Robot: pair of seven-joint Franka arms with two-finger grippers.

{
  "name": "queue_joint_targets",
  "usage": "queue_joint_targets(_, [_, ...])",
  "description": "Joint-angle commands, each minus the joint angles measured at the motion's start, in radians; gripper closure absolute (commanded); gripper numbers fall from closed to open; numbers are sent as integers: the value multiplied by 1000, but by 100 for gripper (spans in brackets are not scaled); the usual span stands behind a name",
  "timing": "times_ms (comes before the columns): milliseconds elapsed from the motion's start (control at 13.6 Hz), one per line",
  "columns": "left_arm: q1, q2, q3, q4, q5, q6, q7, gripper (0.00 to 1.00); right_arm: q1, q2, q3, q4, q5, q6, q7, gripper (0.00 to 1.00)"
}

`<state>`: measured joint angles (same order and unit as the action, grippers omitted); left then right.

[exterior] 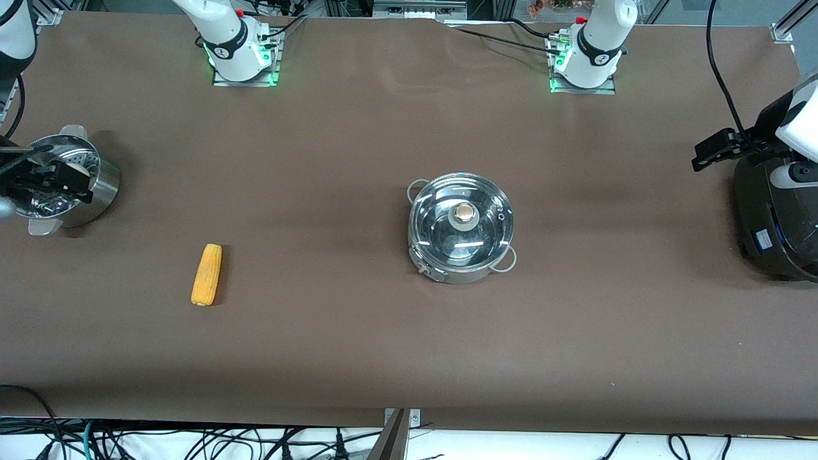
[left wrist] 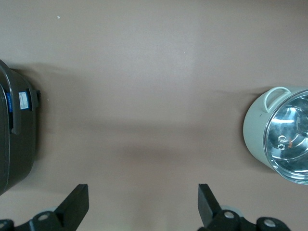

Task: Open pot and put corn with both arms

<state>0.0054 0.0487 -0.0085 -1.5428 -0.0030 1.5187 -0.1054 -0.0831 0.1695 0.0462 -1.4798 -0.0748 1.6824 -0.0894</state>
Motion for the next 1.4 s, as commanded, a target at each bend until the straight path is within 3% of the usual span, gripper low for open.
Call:
queue_joint_targets(0, [19,3,-18,7,26,-11,18,0,-4,28,3,21,13,6,3,0])
queue_joint_targets(955, [13,3,-21,15,27,-37,19,0,-7,97,-2,16,30,45,5,0])
queue_joint_targets(1322, [4,55,-22,55,18,-28,21,0,-7,122,-3,-46,21,155,17,0])
